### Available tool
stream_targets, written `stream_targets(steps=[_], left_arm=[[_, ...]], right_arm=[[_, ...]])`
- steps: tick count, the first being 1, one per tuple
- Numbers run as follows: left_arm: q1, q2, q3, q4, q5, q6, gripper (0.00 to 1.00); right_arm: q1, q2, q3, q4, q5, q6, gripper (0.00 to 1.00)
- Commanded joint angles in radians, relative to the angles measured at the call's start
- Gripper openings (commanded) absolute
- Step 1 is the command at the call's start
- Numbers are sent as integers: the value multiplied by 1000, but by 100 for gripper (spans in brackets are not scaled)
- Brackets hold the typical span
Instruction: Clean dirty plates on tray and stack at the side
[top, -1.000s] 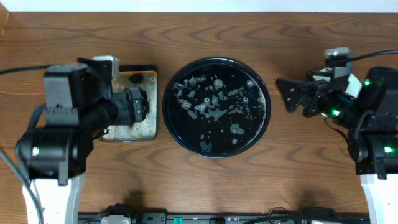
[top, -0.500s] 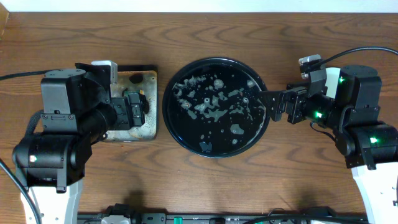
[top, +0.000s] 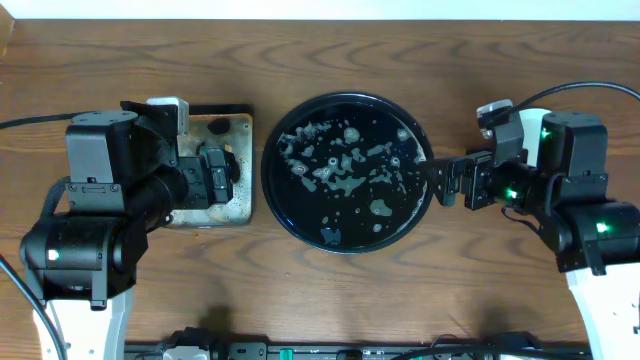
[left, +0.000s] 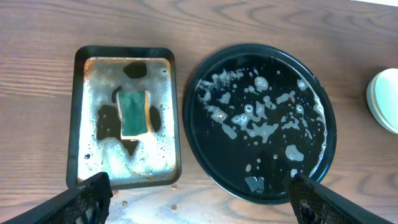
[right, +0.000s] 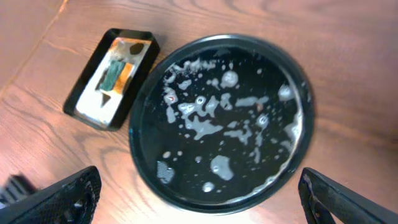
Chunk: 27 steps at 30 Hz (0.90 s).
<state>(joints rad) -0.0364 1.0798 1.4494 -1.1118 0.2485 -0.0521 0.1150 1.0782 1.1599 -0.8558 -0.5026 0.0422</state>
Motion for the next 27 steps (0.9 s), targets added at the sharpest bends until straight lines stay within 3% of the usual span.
stream_targets(steps=[1, 8, 12, 20, 27], left_arm=[[-2, 0, 15, -3, -9, -1, 92], [-2, 0, 15, -3, -9, -1, 92], [-2, 0, 15, -3, -9, -1, 92], [-2, 0, 15, -3, -9, -1, 92], [-2, 0, 15, -3, -9, -1, 92]], right_arm=[[8, -109, 4, -1, 0, -208, 99], [8, -290, -21, -6, 166, -427, 99], [-19, -393, -170, 94, 177, -523, 99], [-49, -698, -672, 409, 169, -484, 99], [-49, -973, -915, 457, 169, -386, 99]])
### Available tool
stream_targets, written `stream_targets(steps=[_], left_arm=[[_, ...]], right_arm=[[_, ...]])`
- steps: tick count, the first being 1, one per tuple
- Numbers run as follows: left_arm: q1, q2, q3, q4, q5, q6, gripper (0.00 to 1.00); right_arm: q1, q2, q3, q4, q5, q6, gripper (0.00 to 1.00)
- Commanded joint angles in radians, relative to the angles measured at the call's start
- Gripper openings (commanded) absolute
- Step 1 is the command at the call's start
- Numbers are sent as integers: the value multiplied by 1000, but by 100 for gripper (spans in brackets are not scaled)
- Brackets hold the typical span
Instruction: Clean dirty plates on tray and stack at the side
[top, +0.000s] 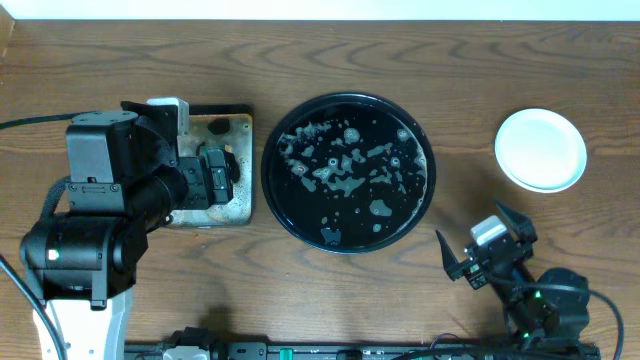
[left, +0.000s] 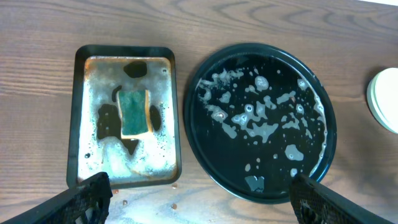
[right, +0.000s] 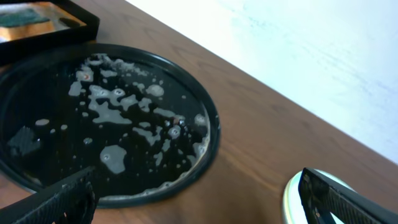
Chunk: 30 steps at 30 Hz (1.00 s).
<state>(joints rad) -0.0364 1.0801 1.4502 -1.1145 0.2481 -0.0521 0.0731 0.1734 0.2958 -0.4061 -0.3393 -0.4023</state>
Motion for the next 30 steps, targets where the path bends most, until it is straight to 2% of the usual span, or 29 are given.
stream_targets(steps=[1, 7, 13, 20, 30], left_arm=[[-2, -1, 14, 0, -9, -1, 92], [-2, -1, 14, 0, -9, -1, 92], [-2, -1, 14, 0, -9, -1, 92], [-2, -1, 14, 0, -9, -1, 92], [-2, -1, 14, 0, -9, -1, 93]], right_arm=[[-7, -84, -66, 7, 6, 59, 99], [-6, -167, -158, 82, 6, 58, 99], [-6, -168, -215, 161, 5, 92, 99], [-6, -168, -294, 367, -1, 103, 99], [-6, -167, -291, 361, -1, 103, 99]])
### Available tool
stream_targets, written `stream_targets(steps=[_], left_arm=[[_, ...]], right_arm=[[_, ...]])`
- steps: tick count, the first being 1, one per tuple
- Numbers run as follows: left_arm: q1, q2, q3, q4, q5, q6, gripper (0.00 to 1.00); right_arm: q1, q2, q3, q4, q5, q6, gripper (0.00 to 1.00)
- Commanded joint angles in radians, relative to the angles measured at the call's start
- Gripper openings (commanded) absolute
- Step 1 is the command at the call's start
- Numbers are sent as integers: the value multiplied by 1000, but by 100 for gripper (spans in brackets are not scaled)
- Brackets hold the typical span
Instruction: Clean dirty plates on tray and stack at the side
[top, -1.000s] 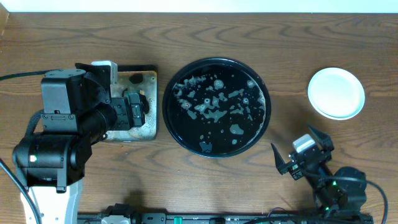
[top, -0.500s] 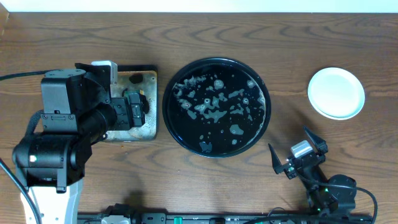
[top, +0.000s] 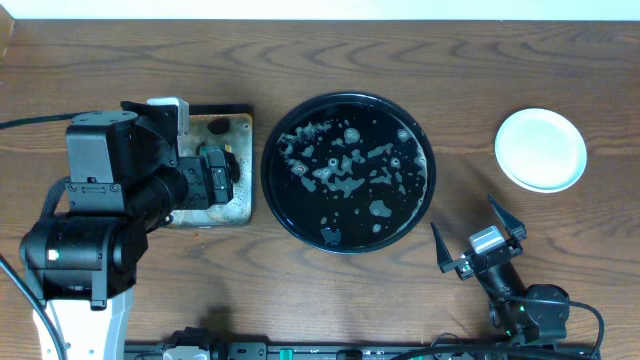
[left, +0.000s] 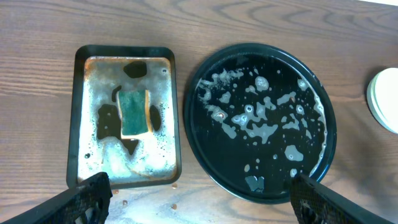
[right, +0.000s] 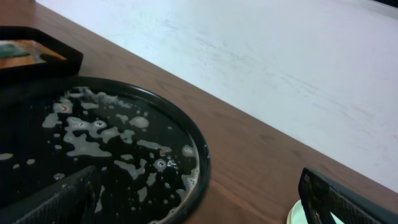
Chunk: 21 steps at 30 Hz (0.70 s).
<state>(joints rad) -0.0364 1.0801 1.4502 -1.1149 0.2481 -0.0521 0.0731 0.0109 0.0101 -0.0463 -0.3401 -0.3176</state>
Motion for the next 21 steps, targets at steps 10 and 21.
stream_targets(steps=[10, 21], left_arm=[[-2, -1, 14, 0, -9, -1, 92], [-2, -183, -65, 8, -142, 7, 93]], right_arm=[[-6, -4, -5, 2, -1, 18, 99], [-6, -4, -5, 2, 0, 18, 99]])
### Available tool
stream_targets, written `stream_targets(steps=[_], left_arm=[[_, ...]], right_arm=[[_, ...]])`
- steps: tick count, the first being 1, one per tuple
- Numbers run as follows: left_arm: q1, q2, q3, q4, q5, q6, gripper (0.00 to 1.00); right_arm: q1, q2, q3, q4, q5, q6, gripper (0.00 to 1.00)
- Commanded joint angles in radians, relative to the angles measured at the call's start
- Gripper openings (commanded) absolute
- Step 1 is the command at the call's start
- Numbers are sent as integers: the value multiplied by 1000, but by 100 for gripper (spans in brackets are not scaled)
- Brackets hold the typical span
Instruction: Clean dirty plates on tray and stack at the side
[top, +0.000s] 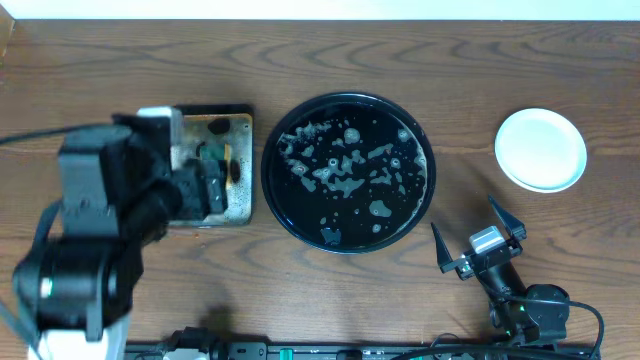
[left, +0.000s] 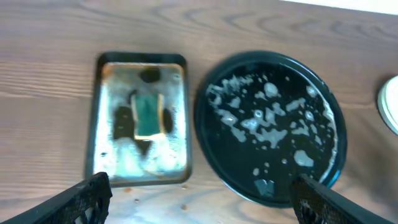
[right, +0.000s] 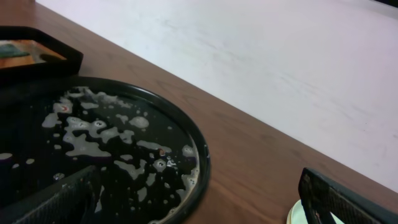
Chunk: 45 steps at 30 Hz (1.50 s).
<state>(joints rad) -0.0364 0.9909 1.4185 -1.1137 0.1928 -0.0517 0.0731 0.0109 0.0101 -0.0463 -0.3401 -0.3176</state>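
The round black tray holds only suds and water; no plate lies in it. A white plate rests on the table at the right, with its edge also showing in the wrist views. My left gripper hangs open and blurred over the small rectangular pan, which holds a green sponge. In its own view the left gripper is empty. My right gripper stands open and empty low at the front right, facing the round tray.
The soapy rectangular pan sits just left of the round tray. A white wall runs behind the table's far edge. Bare wood lies in front of both trays.
My left arm has moved and shows blurred. In its wrist view the pan and round tray now look smaller and sit further right. The right arm has not moved.
My right gripper was open at the round tray's right rim, its arm covering the plate's spot. Then it was down at the front right, with the white plate showing at the right. It settled there, and now the left arm has shifted.
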Motion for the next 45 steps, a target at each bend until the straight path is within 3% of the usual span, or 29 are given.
stream_targets(steps=[1, 9, 18, 31, 45], left_arm=[[-2, -139, -64, 46, -116, 7, 93], [27, -402, -338, 443, -143, 78, 93], [37, -710, -749, 779, -145, 24, 93], [30, -990, -1154, 981, -145, -13, 93], [-11, -989, -1369, 1158, -149, -25, 93]], right_arm=[[-6, -4, -5, 2, 0, 18, 99], [-6, -4, -5, 2, 0, 18, 99], [-6, -4, -5, 2, 0, 18, 99], [-6, -4, -5, 2, -1, 18, 99], [-6, -4, -5, 2, -1, 18, 99]])
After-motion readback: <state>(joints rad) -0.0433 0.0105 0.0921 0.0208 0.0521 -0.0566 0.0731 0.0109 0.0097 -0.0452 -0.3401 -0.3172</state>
